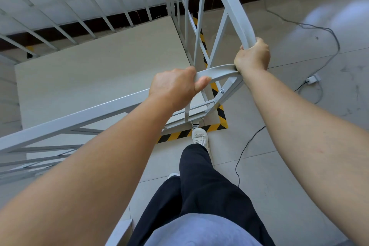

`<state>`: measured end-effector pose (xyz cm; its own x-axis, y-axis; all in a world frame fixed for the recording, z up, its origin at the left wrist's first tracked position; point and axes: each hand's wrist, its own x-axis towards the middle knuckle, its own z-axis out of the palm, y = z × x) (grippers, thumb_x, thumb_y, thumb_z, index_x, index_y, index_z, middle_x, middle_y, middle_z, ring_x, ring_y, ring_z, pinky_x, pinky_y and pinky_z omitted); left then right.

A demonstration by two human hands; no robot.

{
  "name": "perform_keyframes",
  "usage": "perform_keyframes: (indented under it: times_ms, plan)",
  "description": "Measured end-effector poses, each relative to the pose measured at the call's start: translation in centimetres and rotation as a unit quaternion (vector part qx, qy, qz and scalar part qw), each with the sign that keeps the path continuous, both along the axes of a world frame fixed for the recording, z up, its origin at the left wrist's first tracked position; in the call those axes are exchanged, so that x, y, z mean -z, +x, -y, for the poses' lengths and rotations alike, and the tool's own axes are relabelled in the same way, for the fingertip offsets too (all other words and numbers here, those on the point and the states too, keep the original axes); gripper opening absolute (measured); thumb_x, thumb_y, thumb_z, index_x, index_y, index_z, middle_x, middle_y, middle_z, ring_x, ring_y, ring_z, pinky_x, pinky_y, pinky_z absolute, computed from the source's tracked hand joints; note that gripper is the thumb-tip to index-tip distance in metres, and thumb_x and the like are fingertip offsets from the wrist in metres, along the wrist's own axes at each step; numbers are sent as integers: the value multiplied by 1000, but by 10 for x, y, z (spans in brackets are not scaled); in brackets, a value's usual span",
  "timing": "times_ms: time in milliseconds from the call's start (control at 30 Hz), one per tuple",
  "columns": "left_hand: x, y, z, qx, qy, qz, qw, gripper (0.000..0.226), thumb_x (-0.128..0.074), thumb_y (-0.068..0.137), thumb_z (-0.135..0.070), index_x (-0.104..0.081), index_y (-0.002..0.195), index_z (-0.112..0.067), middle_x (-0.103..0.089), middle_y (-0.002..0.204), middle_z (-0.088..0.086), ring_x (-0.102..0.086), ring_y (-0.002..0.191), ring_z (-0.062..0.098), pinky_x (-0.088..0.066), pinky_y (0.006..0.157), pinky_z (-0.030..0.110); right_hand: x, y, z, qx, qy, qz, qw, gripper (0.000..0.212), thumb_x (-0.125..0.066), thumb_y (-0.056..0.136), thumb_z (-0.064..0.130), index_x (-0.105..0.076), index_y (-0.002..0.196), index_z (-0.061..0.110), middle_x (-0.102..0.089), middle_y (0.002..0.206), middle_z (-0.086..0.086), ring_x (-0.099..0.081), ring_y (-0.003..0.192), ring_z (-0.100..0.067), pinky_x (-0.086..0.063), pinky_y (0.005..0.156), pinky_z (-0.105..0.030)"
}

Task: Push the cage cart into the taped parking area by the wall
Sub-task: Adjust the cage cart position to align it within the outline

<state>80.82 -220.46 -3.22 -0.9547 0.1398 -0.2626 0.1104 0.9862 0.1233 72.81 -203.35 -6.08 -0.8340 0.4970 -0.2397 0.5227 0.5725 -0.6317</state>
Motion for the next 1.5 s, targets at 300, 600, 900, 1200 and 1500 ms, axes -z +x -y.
perform_keyframes:
  times_ms: [300,600,900,1200,1500]
  plan:
    - [1,-16,-5,-3,6,-2,1000,54,-16,93,-66,-44,89,-20,-47,65,-1,-50,61,23,-35,52,29,2,-20,-5,-10,4,-11,1000,33,-51,95,16,-53,128,15,-60,122,-2,-58,110,-19,-38,74,-17]
    - [3,-24,-10,-9,4,-7,1000,53,-17,93,-66,-44,88,-21,-47,65,-2,-44,54,17,-32,49,29,8,-31,-7,4,15,-19,1000,34,-51,95,15,-52,129,16,-59,124,-2,-58,112,-20,-39,76,-19]
    - [0,-21,-10,-14,2,-19,1000,53,-18,94,-65,-44,85,-20,-44,62,-2,-39,51,15,-24,46,28,7,-31,-5,8,7,-20,1000,33,-51,96,16,-52,128,16,-59,124,-1,-58,112,-19,-41,78,-20]
    - [3,-21,-14,-44,-7,-46,998,56,-16,94,-64,-50,81,-21,-45,61,-2,-44,56,20,-25,48,27,6,-30,-7,-7,2,-16,1000,31,-53,96,20,-52,127,17,-61,120,-2,-60,108,-20,-48,79,-26]
    - [2,-12,-14,-70,-3,-60,996,52,-17,98,-52,-54,82,-20,-46,60,-2,-45,57,20,-27,50,27,3,-20,-17,-95,-15,-8,995,40,-51,92,41,-56,118,10,-63,112,-3,-61,98,-21,-46,72,-29]
